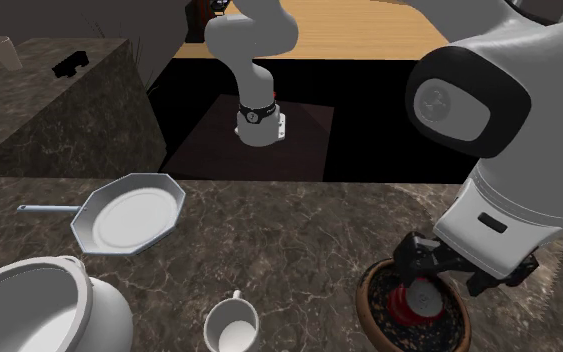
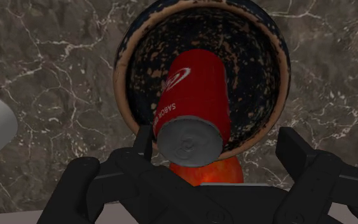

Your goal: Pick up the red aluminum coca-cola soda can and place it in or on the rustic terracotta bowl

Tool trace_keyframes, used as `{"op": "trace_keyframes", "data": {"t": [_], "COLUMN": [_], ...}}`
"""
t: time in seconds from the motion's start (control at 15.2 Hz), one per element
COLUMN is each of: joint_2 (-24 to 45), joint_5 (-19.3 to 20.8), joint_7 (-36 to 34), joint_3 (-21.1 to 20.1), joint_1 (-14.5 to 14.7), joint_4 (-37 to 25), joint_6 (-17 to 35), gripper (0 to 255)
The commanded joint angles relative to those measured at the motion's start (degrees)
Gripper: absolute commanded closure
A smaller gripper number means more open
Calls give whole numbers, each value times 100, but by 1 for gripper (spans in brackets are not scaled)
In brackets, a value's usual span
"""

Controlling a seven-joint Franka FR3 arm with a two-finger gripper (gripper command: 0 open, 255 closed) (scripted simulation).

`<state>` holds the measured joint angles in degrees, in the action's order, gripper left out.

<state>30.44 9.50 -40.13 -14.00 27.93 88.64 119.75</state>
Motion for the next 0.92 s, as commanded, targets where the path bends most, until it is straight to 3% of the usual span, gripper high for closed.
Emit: {"op": "trace_keyframes", "data": {"t": [0.0, 0.33, 0.86], "joint_2": [0, -266, -266], "joint_5": [0, -85, -85], "joint_7": [0, 55, 55], "joint_3": [0, -48, -47], "joint_1": [0, -7, -7], "joint_4": [0, -330, -330], "joint_6": [0, -588, -588], "gripper": [0, 0, 0]}}
